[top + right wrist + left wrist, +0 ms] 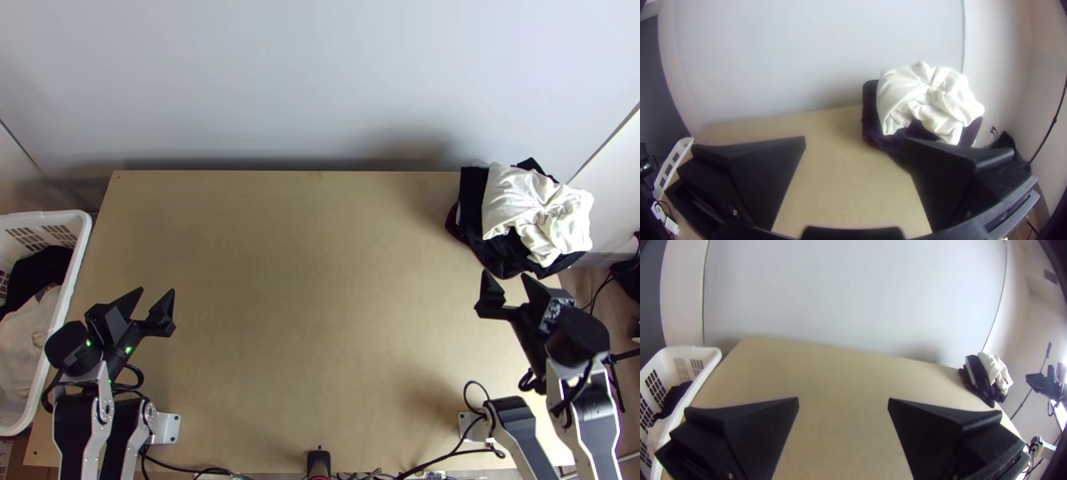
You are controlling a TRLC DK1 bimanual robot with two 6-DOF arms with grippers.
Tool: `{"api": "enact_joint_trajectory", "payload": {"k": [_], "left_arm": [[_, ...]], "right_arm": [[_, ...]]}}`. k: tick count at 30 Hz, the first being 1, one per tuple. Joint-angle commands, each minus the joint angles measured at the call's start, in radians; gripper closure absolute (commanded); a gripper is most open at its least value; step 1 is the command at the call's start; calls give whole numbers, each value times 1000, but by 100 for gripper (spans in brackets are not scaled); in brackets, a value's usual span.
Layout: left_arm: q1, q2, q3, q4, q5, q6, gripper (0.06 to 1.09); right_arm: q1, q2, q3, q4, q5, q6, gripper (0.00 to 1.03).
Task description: Fold the t-shirt
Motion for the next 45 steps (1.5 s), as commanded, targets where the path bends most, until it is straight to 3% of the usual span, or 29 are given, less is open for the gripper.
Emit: {"api": "enact_joint_trajectory", "payload": {"k": [1, 10, 15, 28, 34, 45], "left_arm": [[-21, -146, -37, 26, -9, -44, 11], [-14, -298, -69, 49, -31, -61, 11], [-5, -300, -98, 159, -32, -59, 11], [0, -303, -259, 441, -81, -35, 11], [8, -301, -278, 374, -107, -24, 11], [5, -301, -278, 161, -112, 39, 11]], "right_arm": [[2, -147, -74, 72, -12, -6, 5], [-42, -317, -155, 153, -13, -46, 5], [-50, -423, -239, 198, -24, -108, 5], [1, -426, -374, 317, -30, -177, 5], [54, -425, -469, 329, -29, -248, 5], [73, -422, -499, 280, -30, -237, 5]]}}
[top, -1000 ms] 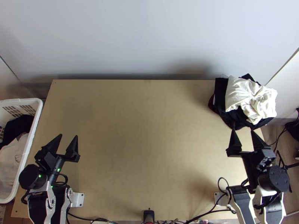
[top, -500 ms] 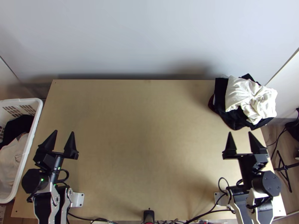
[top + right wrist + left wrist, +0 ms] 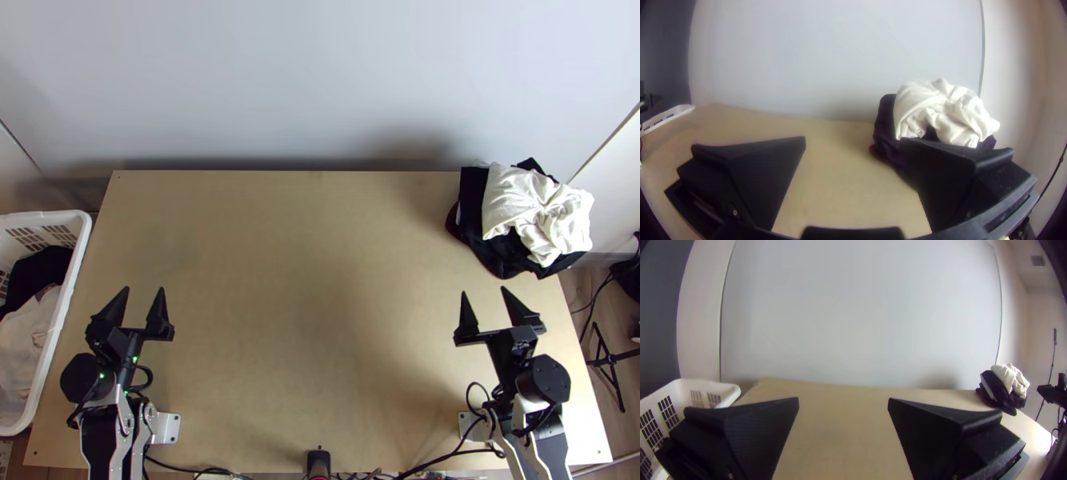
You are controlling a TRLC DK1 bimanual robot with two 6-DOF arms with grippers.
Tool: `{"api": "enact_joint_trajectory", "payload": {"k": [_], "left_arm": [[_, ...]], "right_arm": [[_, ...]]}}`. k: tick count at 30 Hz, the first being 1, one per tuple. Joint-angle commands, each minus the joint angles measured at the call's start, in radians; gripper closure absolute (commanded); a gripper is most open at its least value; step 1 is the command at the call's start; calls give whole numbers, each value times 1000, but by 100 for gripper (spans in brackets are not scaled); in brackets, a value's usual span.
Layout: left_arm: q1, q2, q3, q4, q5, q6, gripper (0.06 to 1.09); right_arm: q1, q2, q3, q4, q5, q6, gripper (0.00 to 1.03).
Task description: Fold the t-shirt
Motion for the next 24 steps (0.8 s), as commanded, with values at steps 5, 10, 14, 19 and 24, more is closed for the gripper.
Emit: {"api": "enact_joint_trajectory", "payload": {"k": [5, 10, 14, 19, 24], "left_arm": [[-11, 3, -7, -126, -34, 26, 11], [-3, 3, -7, -130, -67, 27, 11], [6, 2, -7, -144, -132, 38, 11], [6, 3, -7, -144, -132, 38, 11], [6, 3, -7, -144, -132, 38, 11]], "right_arm": [[17, 35, -29, -47, -2, 1, 5], [-14, 39, -31, -63, -1, 21, 5], [-14, 4, -31, -63, -1, 21, 5], [-12, 7, -31, -64, -1, 21, 5], [-12, 6, -32, -64, -2, 21, 5]]}}
